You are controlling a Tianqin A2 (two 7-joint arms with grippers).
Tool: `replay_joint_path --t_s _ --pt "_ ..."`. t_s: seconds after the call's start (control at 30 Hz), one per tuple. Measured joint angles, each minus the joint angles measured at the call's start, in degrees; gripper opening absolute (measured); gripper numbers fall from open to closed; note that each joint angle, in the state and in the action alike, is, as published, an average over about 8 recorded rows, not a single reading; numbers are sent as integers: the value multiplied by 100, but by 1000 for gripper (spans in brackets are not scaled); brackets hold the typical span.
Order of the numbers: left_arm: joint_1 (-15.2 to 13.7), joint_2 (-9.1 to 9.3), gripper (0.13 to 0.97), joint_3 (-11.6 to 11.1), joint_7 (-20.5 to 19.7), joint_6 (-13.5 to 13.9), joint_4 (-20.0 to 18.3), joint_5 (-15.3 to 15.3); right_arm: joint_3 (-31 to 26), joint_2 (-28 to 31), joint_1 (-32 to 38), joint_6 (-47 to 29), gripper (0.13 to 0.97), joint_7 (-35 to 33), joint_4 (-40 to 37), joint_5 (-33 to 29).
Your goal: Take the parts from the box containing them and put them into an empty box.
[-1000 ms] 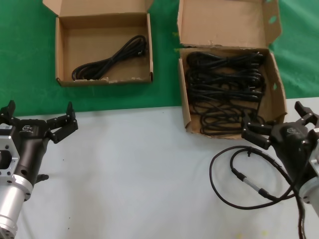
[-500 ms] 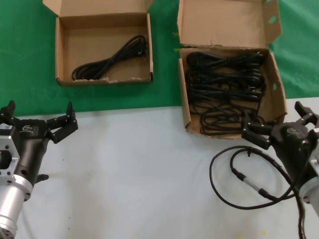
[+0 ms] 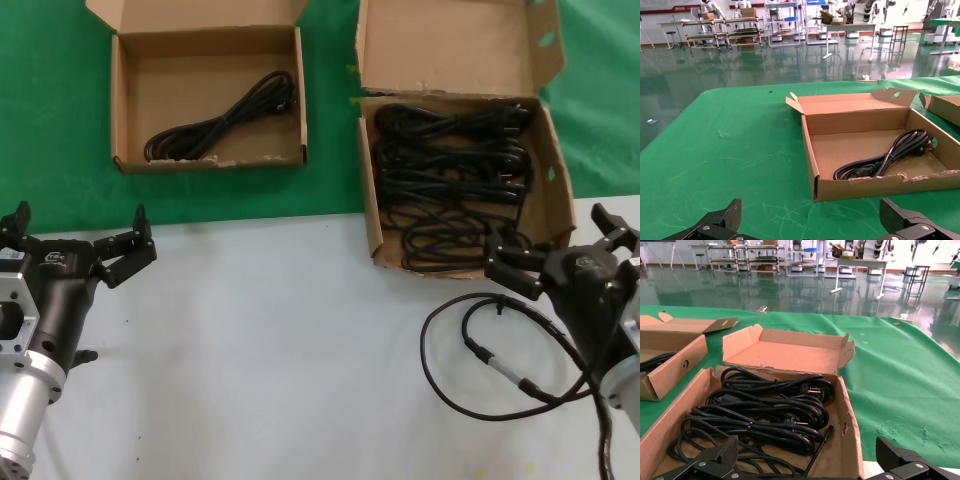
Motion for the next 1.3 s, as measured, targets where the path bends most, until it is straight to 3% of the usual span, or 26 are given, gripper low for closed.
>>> replay_joint_path --t_s 1.3 --pt "0 0 966 0 0 0 0 0 0 0 0 0 966 0 0 0"
